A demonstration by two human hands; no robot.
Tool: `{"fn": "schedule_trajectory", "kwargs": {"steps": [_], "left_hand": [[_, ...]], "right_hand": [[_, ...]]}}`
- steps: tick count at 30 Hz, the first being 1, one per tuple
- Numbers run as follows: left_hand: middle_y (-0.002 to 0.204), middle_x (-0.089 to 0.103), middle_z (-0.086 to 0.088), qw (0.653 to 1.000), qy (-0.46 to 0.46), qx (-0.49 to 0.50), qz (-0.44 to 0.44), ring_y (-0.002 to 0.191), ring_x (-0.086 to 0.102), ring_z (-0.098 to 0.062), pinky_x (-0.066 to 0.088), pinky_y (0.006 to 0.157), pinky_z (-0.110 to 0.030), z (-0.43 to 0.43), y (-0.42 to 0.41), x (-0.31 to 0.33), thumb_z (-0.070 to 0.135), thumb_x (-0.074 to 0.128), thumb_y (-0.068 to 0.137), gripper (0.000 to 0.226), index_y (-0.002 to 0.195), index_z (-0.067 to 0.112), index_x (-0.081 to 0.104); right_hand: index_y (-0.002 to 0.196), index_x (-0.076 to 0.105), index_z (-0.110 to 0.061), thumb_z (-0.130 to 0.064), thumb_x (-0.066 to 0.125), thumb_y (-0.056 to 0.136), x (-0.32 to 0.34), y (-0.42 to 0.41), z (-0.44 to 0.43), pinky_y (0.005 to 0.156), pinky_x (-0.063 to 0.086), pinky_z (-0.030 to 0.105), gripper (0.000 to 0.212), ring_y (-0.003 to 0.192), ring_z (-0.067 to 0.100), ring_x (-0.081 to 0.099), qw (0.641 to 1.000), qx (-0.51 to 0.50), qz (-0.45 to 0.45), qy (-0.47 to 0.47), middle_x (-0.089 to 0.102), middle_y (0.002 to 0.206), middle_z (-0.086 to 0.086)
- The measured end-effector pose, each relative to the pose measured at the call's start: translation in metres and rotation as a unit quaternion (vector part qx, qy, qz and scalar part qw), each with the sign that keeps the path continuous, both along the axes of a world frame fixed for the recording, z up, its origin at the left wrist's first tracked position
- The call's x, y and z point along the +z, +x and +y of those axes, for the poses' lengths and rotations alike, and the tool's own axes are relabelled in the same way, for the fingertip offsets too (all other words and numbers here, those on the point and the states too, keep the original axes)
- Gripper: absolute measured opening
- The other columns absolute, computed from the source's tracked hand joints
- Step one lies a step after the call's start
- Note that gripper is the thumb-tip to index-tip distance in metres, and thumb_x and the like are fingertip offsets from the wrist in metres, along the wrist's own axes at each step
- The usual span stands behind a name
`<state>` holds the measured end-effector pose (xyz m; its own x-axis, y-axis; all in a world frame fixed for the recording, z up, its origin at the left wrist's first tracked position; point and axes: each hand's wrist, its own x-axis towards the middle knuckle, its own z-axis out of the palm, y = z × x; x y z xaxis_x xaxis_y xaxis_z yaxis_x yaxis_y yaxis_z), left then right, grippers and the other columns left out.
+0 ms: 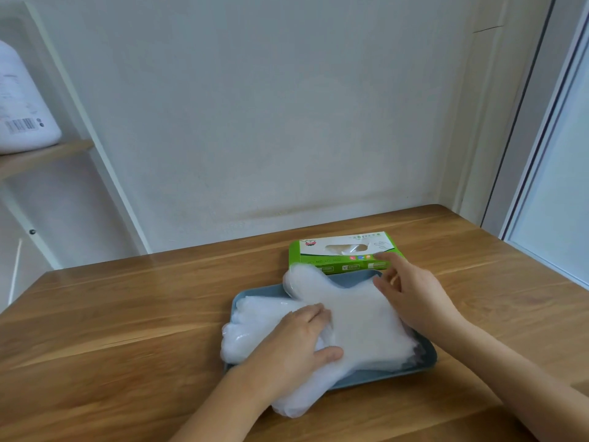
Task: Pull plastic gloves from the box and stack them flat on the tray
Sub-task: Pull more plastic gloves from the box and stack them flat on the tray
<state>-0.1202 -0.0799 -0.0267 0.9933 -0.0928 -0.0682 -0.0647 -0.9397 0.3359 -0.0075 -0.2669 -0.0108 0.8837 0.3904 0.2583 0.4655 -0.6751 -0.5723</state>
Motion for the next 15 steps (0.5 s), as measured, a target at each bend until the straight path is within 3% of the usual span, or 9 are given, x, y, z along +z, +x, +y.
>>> {"fn": "schedule_trajectory", "kwargs": {"steps": [2,4,6,7,9,11,15], "left_hand": [[0.162,-0.003,0.01,0.998,0.031,0.0,0.045,0.148,-0.004,-0.007,-0.003,0.121,-0.036,0.0,-0.001,-0.003,0.058,0.037,0.096,0.074,0.155,0.026,0.005],[0.161,-0.016,0.008,0.996,0.053,0.0,0.078,0.147,-0.016,-0.011,-0.01,0.119,-0.044,0.001,-0.001,-0.004,0.066,0.031,0.093,0.083,0.154,0.026,-0.007],[0.16,-0.022,0.006,0.994,0.058,0.006,0.097,0.146,-0.022,-0.014,-0.012,0.118,-0.048,0.001,-0.001,-0.003,0.072,0.032,0.088,0.093,0.153,0.023,-0.013],[0.159,-0.024,0.005,0.993,0.06,0.013,0.105,0.145,-0.023,-0.014,-0.012,0.118,-0.049,0.0,-0.001,-0.003,0.074,0.034,0.086,0.098,0.153,0.021,-0.015],[0.158,-0.026,0.004,0.99,0.066,0.028,0.122,0.145,-0.025,-0.014,-0.012,0.118,-0.051,-0.001,-0.001,-0.004,0.076,0.041,0.081,0.109,0.151,0.018,-0.019],[0.157,-0.028,0.003,0.987,0.071,0.04,0.137,0.144,-0.025,-0.013,-0.012,0.118,-0.051,0.005,-0.002,-0.002,0.077,0.047,0.078,0.117,0.15,0.017,-0.021],[0.156,-0.029,0.005,0.981,0.083,0.054,0.166,0.145,-0.025,-0.014,-0.01,0.119,-0.045,0.033,-0.009,0.009,0.073,0.056,0.077,0.115,0.15,0.028,-0.021]], "right_hand": [[0.132,0.05,-0.022,-0.026,0.06,0.092,0.0,-0.006,0.0,0.085,0.039,0.021,0.041,0.103,0.011,0.053,0.992,0.017,-0.125,-0.012,0.058,0.115,-0.005],[0.129,0.055,-0.025,-0.028,0.061,0.091,0.003,-0.017,0.005,0.098,0.04,0.026,0.039,0.117,0.013,0.051,0.975,0.14,-0.163,-0.055,0.054,0.127,-0.006],[0.141,0.041,-0.034,-0.041,0.051,0.095,0.002,-0.027,0.014,0.114,0.02,0.023,0.048,0.132,0.0,0.031,0.945,0.263,-0.103,-0.164,0.037,0.146,-0.014],[0.147,0.028,-0.037,-0.049,0.046,0.095,-0.001,-0.027,0.016,0.114,0.004,0.02,0.057,0.137,-0.003,0.018,0.925,0.298,-0.061,-0.227,0.024,0.153,-0.016],[0.151,0.006,-0.038,-0.058,0.043,0.092,-0.002,-0.019,0.016,0.108,-0.014,0.019,0.072,0.141,-0.003,-0.005,0.893,0.329,-0.002,-0.307,0.001,0.159,-0.014],[0.15,-0.003,-0.04,-0.063,0.047,0.088,0.005,-0.012,0.01,0.104,-0.018,0.021,0.083,0.136,-0.004,-0.016,0.879,0.333,0.032,-0.34,-0.012,0.157,-0.016],[0.149,-0.009,-0.043,-0.061,0.061,0.08,0.025,0.001,-0.001,0.114,-0.007,0.031,0.1,0.142,0.007,-0.015,0.854,0.309,0.089,-0.409,-0.017,0.155,-0.021]]}}
